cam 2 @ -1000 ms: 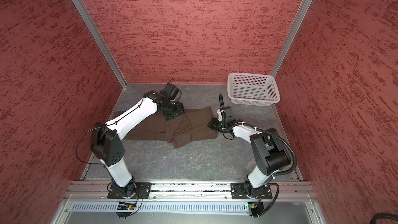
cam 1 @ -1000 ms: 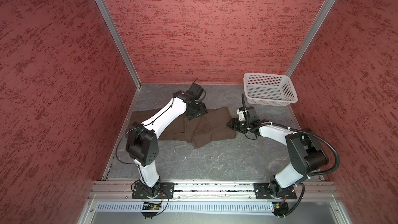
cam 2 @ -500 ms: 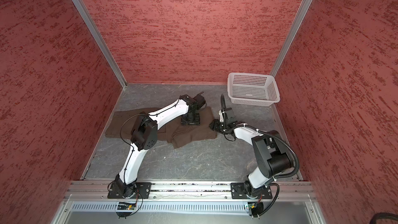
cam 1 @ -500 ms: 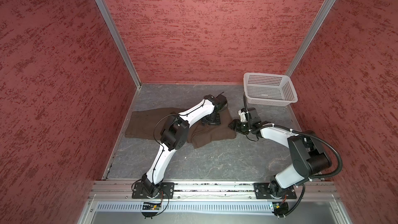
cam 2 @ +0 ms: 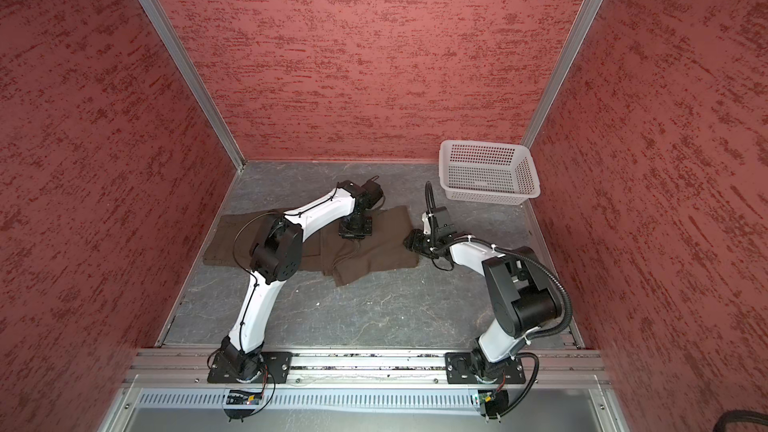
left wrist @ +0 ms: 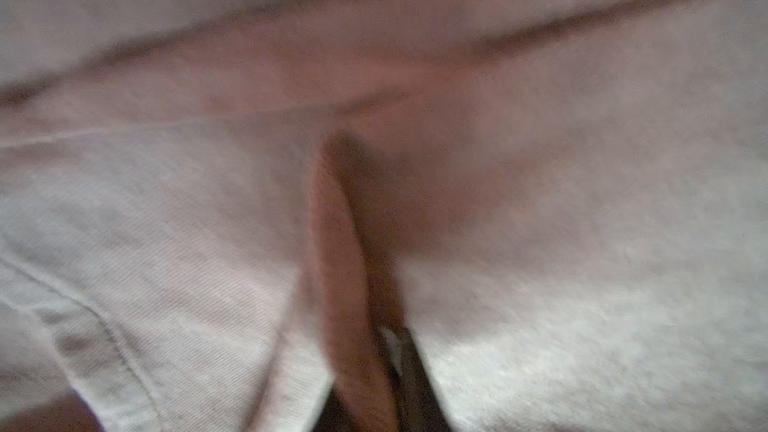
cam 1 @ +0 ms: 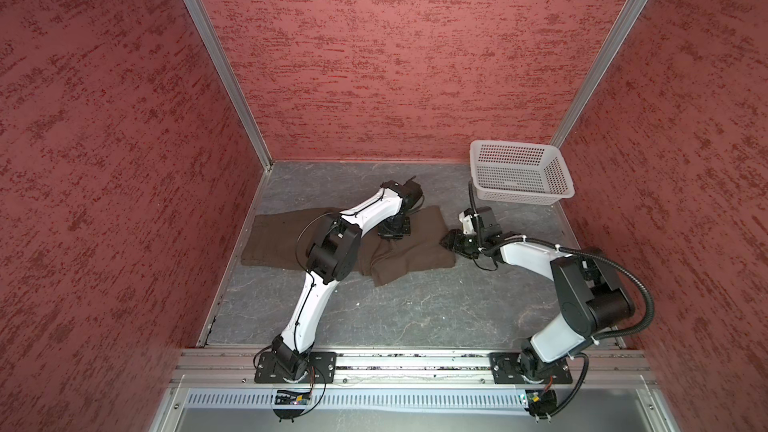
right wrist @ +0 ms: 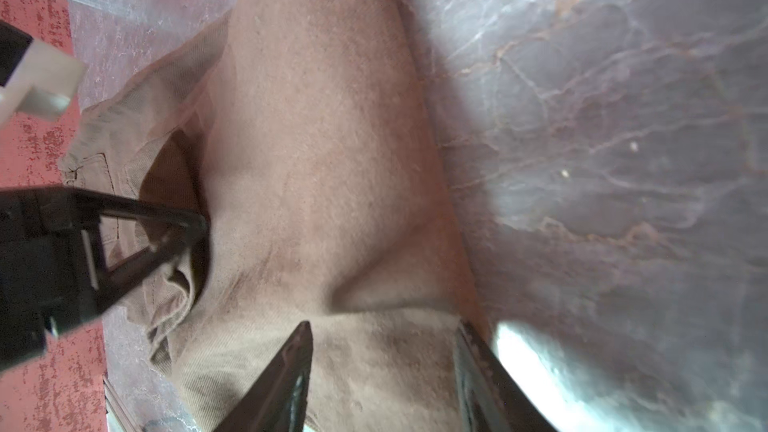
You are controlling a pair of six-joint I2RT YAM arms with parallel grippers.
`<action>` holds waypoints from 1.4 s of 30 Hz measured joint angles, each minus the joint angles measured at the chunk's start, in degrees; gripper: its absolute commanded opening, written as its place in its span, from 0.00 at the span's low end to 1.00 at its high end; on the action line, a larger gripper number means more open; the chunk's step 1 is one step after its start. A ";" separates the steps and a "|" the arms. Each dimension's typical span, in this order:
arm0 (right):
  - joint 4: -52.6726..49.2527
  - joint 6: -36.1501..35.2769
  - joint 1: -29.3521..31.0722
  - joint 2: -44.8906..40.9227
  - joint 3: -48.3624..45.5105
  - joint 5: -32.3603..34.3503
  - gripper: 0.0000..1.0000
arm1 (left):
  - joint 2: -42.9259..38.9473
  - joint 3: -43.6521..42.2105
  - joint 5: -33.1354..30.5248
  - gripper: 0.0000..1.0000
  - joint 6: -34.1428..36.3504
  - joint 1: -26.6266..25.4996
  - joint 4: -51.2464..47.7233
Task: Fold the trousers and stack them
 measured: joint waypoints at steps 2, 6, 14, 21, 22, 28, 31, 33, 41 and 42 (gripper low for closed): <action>0.07 0.02 -0.15 -0.02 0.09 0.02 0.55 | -1.49 -1.09 0.52 0.06 0.96 2.03 0.61; 0.24 0.15 -0.31 0.00 0.09 -0.04 0.55 | -6.54 -3.69 3.06 0.29 1.86 8.22 2.86; 0.35 0.35 -0.44 0.37 0.11 -0.42 0.56 | -18.93 -19.34 9.29 0.84 -1.42 27.78 13.33; -0.61 -0.57 -0.52 0.37 0.35 0.35 0.57 | -24.52 -29.88 12.70 0.73 -3.58 26.40 15.74; -0.72 -0.70 -0.55 0.37 0.35 0.57 0.57 | -25.29 -31.04 13.49 0.73 -3.67 25.24 16.02; -1.95 -2.03 -1.46 0.96 1.64 0.83 0.60 | -29.07 -37.11 17.14 0.78 -4.11 19.10 18.16; -1.77 -2.36 -2.47 2.43 3.43 -0.15 0.60 | -29.07 -38.49 17.68 0.78 -4.09 17.14 19.10; -1.46 -2.29 -2.78 2.60 3.43 -0.63 0.61 | -28.52 -38.53 17.49 0.78 -4.07 16.52 19.28; -0.94 -2.08 -3.13 2.60 3.41 -1.95 0.61 | -23.85 -38.01 15.37 0.70 -3.80 15.67 22.51; -0.90 -2.03 -3.13 2.58 3.37 -1.97 0.61 | -22.67 -37.38 15.02 0.60 -3.91 15.47 22.91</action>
